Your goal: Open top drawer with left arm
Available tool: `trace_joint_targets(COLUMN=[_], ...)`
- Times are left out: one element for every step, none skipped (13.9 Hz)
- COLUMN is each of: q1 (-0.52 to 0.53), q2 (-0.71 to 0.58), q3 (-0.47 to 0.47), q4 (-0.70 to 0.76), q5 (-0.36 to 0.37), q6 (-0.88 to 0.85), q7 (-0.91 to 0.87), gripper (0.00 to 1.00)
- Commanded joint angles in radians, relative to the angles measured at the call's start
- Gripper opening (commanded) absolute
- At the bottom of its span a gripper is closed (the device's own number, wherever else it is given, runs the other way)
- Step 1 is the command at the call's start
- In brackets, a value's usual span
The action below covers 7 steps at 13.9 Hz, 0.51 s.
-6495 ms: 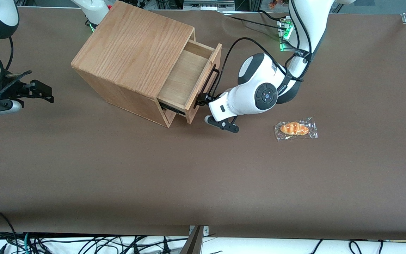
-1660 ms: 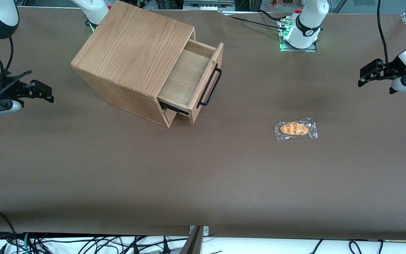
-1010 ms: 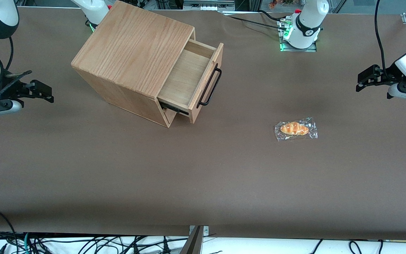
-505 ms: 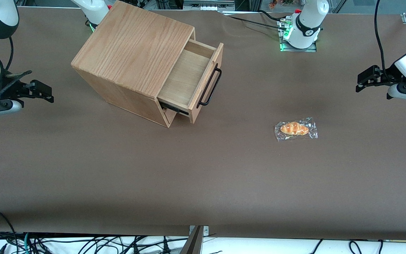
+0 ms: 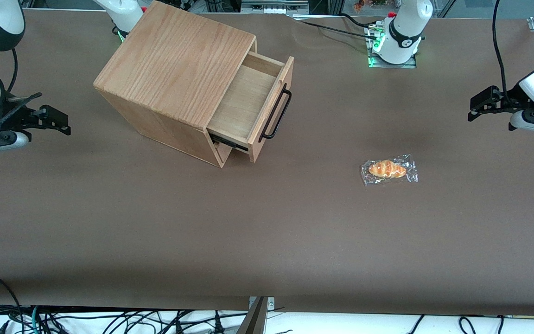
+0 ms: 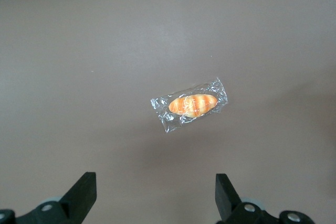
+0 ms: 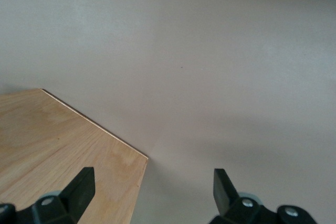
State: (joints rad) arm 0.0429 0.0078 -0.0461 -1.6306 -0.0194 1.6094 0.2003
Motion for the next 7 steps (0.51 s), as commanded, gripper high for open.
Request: trace_joint_targets(q1=[-0.005,-0.005,-0.005,-0.005,-0.003,-0.005,-0.005], q2=[0.000,0.000,0.000,0.000,0.000,0.000,0.000], q3=[-0.001,-0.001,-0.001,-0.001,-0.001,-0.001,-0.001], q4=[0.003,0.005,0.003,0.003,0.005,0.003,0.003], q5=[0.023,0.026,0.026,0.027,0.027,0.027,0.029], q6=[0.004,0.004,0.004,0.004,0.004,0.004,0.004], q7=[0.005,0.004,0.004,0.004,0.004,0.004,0.004], gripper=[1.00,1.00,1.00,1.00,1.00,1.00,1.00])
